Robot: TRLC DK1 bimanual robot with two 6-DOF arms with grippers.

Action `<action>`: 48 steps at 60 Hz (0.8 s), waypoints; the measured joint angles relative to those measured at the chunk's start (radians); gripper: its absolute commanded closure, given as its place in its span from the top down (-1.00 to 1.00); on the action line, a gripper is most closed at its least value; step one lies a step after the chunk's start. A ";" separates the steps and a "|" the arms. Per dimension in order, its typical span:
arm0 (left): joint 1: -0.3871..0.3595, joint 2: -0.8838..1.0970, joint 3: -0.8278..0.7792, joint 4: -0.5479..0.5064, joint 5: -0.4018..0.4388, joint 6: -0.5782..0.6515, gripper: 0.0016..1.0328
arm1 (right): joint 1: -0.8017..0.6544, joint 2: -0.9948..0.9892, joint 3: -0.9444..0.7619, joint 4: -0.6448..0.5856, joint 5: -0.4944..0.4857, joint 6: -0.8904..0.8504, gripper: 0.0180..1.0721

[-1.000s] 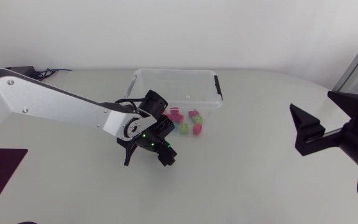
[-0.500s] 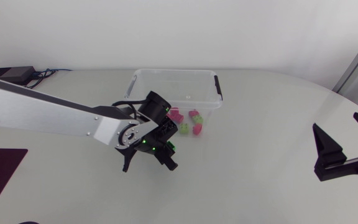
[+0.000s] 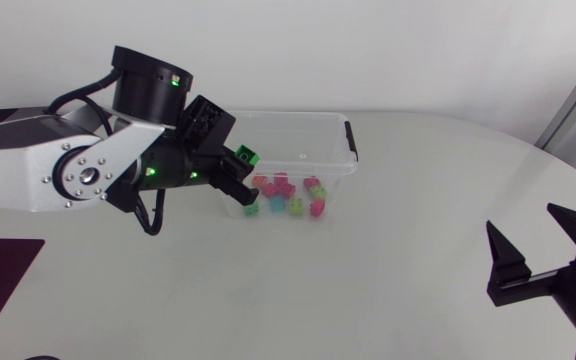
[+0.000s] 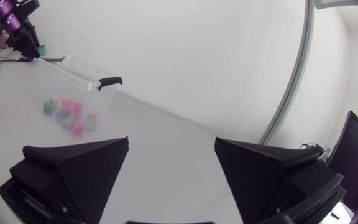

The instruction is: Pick up the duplo bricks and place them in the container

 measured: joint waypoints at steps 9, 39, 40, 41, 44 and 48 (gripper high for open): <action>0.008 0.036 0.025 0.077 -0.001 -0.020 -0.43 | 0.061 -0.064 -0.072 0.166 0.045 0.052 0.90; 0.083 0.256 0.168 0.220 -0.012 -0.039 -0.37 | 0.194 -0.064 -0.146 0.210 0.061 0.174 0.90; 0.087 0.273 0.177 0.220 -0.012 -0.039 -0.37 | 0.194 -0.064 -0.146 0.207 0.061 0.170 0.90; 0.088 0.282 0.183 0.222 -0.012 -0.039 -0.37 | 0.194 -0.064 -0.146 0.206 0.062 0.167 0.90; 0.093 0.314 0.204 0.223 -0.012 -0.039 -0.37 | 0.194 -0.064 -0.146 0.202 0.064 0.161 0.90; 0.099 0.359 0.241 0.223 -0.012 -0.039 -0.36 | 0.194 -0.064 -0.146 0.187 0.065 0.156 0.90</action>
